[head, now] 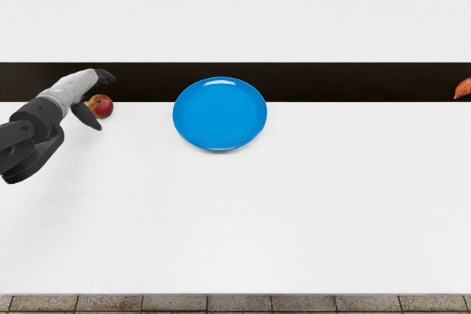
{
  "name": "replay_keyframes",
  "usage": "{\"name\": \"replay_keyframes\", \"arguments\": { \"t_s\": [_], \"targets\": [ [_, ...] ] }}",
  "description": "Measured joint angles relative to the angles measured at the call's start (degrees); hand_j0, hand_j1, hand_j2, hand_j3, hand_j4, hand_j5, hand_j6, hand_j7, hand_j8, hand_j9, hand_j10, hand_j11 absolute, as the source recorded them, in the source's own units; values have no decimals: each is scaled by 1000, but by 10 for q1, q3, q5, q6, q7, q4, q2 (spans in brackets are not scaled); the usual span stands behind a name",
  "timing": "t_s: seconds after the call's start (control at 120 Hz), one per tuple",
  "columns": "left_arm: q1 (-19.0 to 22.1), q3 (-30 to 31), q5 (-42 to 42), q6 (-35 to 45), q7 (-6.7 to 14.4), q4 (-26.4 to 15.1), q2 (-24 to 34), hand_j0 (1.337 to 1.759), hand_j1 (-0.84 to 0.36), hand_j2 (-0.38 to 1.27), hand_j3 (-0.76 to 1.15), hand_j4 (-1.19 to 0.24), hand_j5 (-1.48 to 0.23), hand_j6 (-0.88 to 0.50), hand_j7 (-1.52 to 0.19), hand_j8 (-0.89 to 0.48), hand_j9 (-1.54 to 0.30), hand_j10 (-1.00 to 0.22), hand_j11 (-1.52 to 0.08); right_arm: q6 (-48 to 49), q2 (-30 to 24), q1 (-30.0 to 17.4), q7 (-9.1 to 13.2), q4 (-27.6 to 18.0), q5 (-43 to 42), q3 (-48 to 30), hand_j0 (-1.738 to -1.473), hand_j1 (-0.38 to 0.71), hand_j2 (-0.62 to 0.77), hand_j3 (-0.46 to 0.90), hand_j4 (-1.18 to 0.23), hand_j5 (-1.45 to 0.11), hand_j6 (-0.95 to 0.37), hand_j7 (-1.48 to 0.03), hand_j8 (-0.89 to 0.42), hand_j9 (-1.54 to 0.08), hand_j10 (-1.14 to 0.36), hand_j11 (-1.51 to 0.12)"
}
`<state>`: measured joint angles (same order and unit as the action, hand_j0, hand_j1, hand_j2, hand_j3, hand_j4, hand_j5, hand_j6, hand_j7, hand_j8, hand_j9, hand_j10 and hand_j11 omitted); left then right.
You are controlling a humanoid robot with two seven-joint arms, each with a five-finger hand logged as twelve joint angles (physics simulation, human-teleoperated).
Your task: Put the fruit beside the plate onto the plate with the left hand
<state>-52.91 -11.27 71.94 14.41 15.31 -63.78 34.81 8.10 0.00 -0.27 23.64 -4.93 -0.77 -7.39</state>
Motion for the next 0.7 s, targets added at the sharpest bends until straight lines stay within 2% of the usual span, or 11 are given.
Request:
{"name": "replay_keyframes", "arguments": {
  "t_s": [0.258, 0.45, 0.7],
  "targets": [
    [-5, 1, -1, -6, -2, 30, -12, 1658, -8, 65, 0, -304, -391, -306, -391, -305, -390, -304, -390, 0, 0, 0, 0, 0, 0, 0, -1658, -349, 0, 0, 0, 0, 0, 0, 0, 0, 0, 0],
    [-8, 0, -2, -40, -2, 34, -11, 1658, -82, 77, 0, -366, -471, -367, -471, -366, -470, -365, -470, -1, 0, 0, 0, 0, 0, 0, -1658, -349, 0, 0, 0, 0, 0, 0, 0, 0, 0, 0],
    [-12, 0, -2, -45, -2, 37, -10, 1658, -117, 83, 0, -395, -510, -396, -509, -396, -509, -395, -509, -1, 0, 0, 0, 0, 0, 0, -1658, -349, 0, 0, 0, 0, 0, 0, 0, 0, 0, 0]
  ]
}}
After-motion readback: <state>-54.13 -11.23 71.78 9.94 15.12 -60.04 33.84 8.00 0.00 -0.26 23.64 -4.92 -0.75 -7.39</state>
